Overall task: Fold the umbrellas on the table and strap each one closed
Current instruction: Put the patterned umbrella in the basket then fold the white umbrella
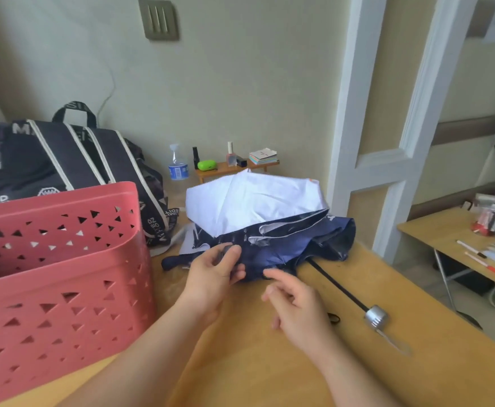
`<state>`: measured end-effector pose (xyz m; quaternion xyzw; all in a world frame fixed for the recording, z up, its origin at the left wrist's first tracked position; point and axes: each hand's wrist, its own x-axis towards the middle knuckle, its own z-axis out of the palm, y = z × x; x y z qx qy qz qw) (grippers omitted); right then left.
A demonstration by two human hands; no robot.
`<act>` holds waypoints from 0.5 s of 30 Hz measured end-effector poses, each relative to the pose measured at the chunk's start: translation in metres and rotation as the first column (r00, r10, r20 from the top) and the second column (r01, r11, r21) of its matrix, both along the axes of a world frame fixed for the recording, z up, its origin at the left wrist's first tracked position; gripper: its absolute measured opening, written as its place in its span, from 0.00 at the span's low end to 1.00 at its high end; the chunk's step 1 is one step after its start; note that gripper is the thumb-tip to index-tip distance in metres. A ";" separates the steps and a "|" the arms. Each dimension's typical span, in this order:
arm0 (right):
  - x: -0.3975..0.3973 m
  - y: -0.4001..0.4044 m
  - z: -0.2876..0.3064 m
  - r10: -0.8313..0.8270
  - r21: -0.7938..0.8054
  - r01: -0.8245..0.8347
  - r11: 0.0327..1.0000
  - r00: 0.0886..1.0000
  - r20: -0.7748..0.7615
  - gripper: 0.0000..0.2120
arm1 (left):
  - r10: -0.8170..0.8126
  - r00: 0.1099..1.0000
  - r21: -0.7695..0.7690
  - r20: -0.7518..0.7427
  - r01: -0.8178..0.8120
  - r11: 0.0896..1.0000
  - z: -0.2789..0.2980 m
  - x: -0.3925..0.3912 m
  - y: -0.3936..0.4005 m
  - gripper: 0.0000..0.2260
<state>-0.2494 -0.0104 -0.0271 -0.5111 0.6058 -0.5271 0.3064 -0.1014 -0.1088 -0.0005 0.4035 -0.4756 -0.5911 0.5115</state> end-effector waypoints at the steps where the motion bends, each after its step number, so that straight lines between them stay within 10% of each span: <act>1: 0.003 0.003 0.008 -0.001 -0.026 0.003 1.000 0.998 0.060 0.13 | -0.004 1.000 -0.035 -0.014 0.003 0.999 0.009 0.000 0.009 0.09; 6: 0.029 0.014 0.087 0.131 -0.081 -0.104 0.991 0.855 0.502 0.11 | 0.087 0.992 -0.241 0.095 -0.062 0.969 0.061 0.004 0.053 0.14; 10: 0.035 0.032 0.152 0.160 -0.027 -0.169 0.985 0.854 0.495 0.09 | 0.300 0.874 -0.578 0.383 -0.027 0.816 0.084 0.002 0.091 0.19; 15: 0.006 0.057 0.194 -0.009 0.120 -0.077 0.990 0.807 0.591 0.05 | -0.077 0.879 -0.565 0.471 0.367 0.739 0.095 0.008 0.145 0.34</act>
